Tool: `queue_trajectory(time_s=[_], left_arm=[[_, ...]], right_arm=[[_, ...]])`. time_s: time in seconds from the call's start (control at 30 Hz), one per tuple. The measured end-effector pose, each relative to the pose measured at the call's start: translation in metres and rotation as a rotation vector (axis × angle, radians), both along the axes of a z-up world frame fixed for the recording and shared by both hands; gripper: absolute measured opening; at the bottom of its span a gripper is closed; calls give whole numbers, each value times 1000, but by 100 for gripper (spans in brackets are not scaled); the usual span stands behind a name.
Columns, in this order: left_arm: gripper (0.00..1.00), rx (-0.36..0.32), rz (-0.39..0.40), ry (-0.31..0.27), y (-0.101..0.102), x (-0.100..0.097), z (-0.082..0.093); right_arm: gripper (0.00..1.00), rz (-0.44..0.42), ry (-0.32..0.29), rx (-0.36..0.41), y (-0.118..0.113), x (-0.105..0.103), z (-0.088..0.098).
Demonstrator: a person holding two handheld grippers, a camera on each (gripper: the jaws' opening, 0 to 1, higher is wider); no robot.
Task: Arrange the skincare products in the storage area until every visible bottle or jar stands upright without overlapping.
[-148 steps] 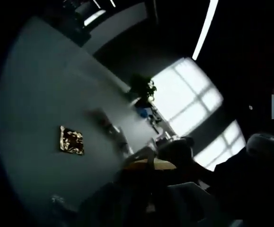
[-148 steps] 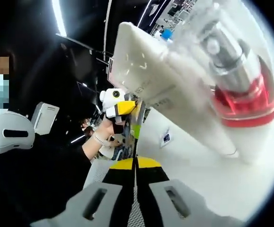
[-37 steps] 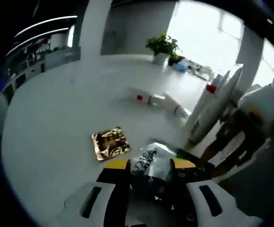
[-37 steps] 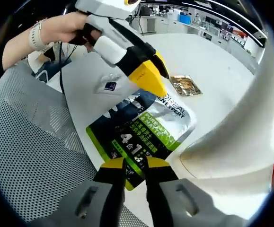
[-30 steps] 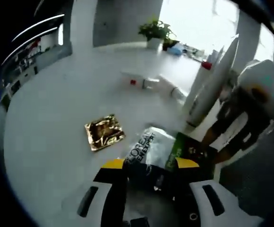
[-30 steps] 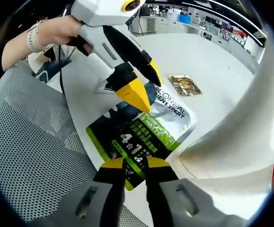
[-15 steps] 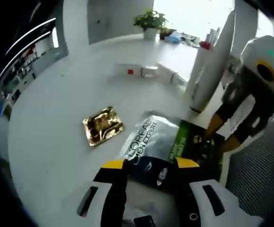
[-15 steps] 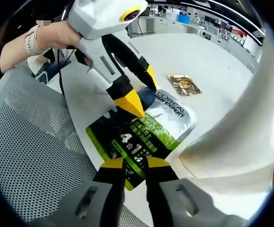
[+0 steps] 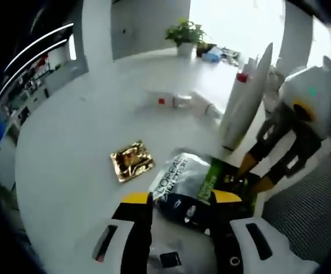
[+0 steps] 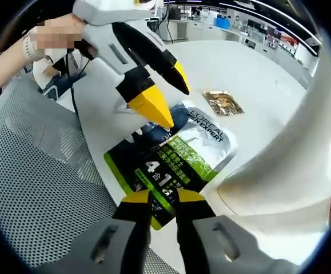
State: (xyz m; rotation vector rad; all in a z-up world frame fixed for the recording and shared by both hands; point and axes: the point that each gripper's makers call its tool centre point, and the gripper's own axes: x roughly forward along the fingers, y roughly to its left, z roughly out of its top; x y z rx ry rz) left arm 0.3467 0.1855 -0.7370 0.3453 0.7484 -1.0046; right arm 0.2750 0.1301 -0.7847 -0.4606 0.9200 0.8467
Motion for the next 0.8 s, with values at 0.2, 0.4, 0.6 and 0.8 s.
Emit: queue_trajectory(time_s=[0.2,0.4,0.6,0.8], left_arm=[[40,-18,40,-27,8,-9,16],[43,-48,85,-32,12,-22,25],[45,-77,134,-59,24,-31,41],[50,-134,192,-68,33,-42,56]], right_arm=[[16,9,-1,-4,0,0,0],[18,5,8,-4,0,0,0],[19,-6,-40,61,3,2,26],[20,-22,-114,138,-2,-8,68]])
